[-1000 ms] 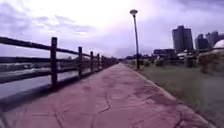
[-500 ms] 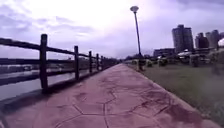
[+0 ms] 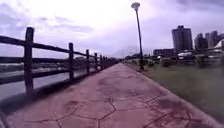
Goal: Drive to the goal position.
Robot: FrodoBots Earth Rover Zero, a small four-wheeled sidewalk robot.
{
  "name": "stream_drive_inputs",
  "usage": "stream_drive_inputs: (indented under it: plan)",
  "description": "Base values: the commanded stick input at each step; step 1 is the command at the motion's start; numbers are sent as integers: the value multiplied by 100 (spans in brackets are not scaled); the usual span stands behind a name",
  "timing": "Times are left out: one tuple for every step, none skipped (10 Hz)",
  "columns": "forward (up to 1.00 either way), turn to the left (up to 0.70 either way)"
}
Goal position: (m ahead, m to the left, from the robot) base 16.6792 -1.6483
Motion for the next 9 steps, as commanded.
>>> stream_drive_inputs:
  plan:
    - [100,-24]
    - [100,-10]
    - [100,0]
    - [100,0]
    - [100,0]
    - [100,0]
    - [100,0]
    - [100,0]
    - [100,0]
